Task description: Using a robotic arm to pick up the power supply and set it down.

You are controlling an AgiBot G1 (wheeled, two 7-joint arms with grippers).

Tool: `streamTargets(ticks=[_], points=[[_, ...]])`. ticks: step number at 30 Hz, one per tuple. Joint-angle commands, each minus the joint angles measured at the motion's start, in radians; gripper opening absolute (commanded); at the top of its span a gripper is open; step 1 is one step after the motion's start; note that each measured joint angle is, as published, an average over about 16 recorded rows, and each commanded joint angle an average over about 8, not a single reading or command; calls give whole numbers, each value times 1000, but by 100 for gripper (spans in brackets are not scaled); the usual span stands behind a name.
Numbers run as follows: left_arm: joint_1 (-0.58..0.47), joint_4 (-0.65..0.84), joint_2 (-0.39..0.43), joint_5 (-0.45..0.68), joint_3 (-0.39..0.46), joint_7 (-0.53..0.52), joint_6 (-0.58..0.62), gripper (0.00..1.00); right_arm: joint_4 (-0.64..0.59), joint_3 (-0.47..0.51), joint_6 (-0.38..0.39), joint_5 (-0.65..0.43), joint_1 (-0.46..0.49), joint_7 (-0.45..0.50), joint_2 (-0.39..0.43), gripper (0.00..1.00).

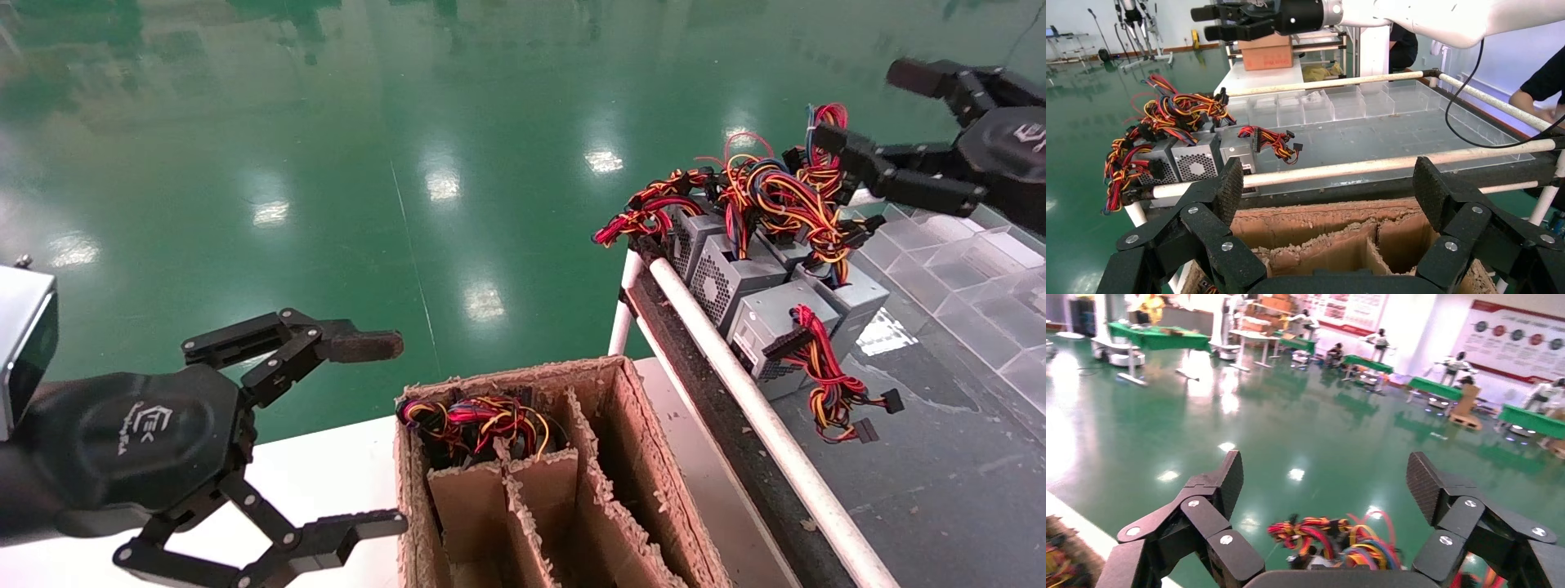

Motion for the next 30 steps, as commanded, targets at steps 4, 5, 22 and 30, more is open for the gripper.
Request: streamTargets(ticks=[4,5,22,30], points=[[0,0,0,0,0,0,0,100,63,-8,-22,26,-32,29,10,100],[0,0,0,0,0,0,0,100,75,-9,-26,31,-38,35,12,100],[0,0,0,-1,1,1,0,100,289,-36,-101,118,-145,136,47,100],[0,0,-1,-1,2,1,-1,100,390,-49,-137,159,-196,183,64,100]])
